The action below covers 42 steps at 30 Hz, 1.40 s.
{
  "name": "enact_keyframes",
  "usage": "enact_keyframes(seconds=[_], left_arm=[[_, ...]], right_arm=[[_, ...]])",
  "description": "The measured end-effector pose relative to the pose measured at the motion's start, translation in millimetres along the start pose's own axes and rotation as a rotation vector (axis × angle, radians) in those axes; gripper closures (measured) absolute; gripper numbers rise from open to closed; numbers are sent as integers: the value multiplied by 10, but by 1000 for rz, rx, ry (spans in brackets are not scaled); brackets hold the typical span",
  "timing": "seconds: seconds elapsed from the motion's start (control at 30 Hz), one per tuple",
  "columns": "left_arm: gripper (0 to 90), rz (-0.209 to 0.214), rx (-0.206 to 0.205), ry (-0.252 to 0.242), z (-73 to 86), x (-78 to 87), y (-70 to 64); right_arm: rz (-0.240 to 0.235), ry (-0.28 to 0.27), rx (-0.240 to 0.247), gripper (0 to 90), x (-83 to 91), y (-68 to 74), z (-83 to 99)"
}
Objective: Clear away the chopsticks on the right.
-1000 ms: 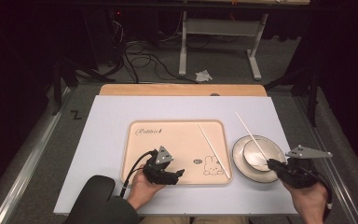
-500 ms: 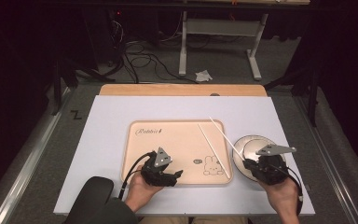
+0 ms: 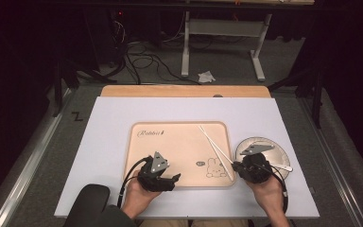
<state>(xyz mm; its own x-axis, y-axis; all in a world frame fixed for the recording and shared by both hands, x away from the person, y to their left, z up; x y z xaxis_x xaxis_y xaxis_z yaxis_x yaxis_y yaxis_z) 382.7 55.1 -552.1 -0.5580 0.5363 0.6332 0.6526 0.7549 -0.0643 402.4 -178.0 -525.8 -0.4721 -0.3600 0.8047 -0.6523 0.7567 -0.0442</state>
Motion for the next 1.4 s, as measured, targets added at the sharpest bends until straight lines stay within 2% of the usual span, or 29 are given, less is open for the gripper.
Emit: enact_keyframes(seconds=[0.17,0.53,0.83,1.13,1.23,1.4], left_arm=[[306,-19,18,-3,34,45,34],[305,-50,44,0,113,120,86],[305,-63,52,-1,140,158,108],[305,-75,61,-3,157,187,123],[307,-65,77,-12,150,207,124],[307,-66,82,-12,160,215,126]], right_arm=[[-17,20,21,858,-106,56,-43],[5,90,58,857,-314,89,-82],[-9,129,70,854,-449,151,-71],[-14,163,102,851,-552,220,-57],[-17,169,110,849,-587,237,-50],[-16,188,116,838,-611,260,-34]])
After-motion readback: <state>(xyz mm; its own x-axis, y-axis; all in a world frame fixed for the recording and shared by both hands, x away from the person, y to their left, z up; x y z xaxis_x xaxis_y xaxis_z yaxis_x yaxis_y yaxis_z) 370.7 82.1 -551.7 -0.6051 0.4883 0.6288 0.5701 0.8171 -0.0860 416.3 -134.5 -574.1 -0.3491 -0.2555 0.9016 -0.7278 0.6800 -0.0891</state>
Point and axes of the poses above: each handheld gripper's, and its own axes: x roughly backward along the jaws, z roughly out of its underside, y roughly to its left, the point moved 10 cm from there along -x, roughly forward along the jaws, and after that the axes turned 4 degrees about x, right-handed, at the moved point
